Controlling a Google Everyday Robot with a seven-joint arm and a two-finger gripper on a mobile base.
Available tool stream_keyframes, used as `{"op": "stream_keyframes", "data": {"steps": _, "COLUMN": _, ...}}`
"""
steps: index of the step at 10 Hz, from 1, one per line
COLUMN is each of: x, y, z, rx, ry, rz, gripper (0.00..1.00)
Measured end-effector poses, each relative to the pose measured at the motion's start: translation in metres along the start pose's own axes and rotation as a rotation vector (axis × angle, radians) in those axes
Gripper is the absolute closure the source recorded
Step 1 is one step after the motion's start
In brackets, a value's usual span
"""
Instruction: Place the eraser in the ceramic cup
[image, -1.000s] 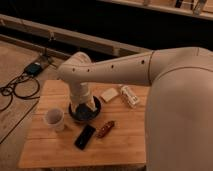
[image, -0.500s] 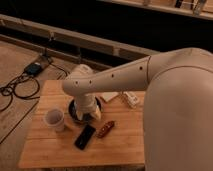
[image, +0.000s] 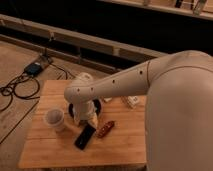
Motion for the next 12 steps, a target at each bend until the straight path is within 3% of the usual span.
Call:
{"op": "stream_keyframes", "data": {"steps": 2, "x": 0.005, "y": 0.004, "z": 0.014, "rx": -0.013, "ry": 0.011, "rz": -0.033, "gripper": 0.35}}
{"op": "stream_keyframes", "data": {"steps": 6, "x": 0.009, "y": 0.019, "z": 0.052, "rx": -0.049, "ry": 0.03, "rz": -0.19, "gripper": 0.35}}
{"op": "stream_keyframes", "data": {"steps": 12, "x": 0.004, "y": 0.01, "z": 0.072, "rx": -0.013, "ry": 0.051, "rz": -0.208, "gripper": 0.35}}
